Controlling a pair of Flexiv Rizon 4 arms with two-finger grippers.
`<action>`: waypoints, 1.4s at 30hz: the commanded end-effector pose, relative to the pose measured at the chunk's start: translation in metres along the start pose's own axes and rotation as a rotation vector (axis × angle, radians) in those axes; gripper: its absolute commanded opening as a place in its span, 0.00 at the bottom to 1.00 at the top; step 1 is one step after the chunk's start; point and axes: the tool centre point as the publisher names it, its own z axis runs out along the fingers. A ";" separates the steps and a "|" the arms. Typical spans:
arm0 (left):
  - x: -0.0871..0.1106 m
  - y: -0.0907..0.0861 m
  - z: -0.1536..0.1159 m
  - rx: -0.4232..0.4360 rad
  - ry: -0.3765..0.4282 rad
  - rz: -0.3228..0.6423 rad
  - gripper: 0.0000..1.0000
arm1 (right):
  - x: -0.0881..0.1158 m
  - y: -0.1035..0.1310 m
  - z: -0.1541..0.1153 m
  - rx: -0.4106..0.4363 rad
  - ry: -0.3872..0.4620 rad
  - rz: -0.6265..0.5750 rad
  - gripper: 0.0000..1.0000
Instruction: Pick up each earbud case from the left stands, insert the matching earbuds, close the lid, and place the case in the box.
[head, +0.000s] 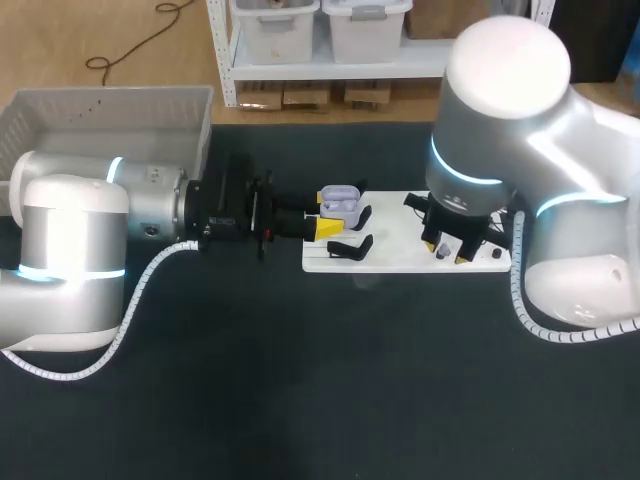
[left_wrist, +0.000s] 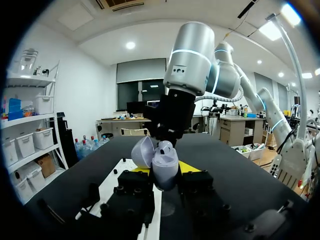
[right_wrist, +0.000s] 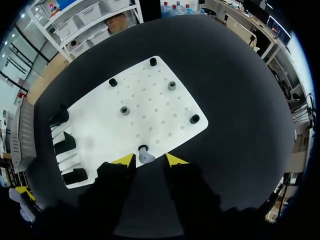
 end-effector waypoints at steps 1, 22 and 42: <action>0.000 -0.001 0.000 -0.005 0.000 0.002 0.00 | -0.002 0.001 0.004 -0.003 -0.002 -0.003 0.35; 0.000 -0.001 0.000 -0.005 0.000 0.002 0.00 | -0.003 0.004 0.007 -0.005 0.000 -0.030 0.25; 0.000 -0.001 0.000 -0.005 0.000 0.002 0.00 | -0.002 0.002 -0.009 0.008 -0.012 -0.074 0.00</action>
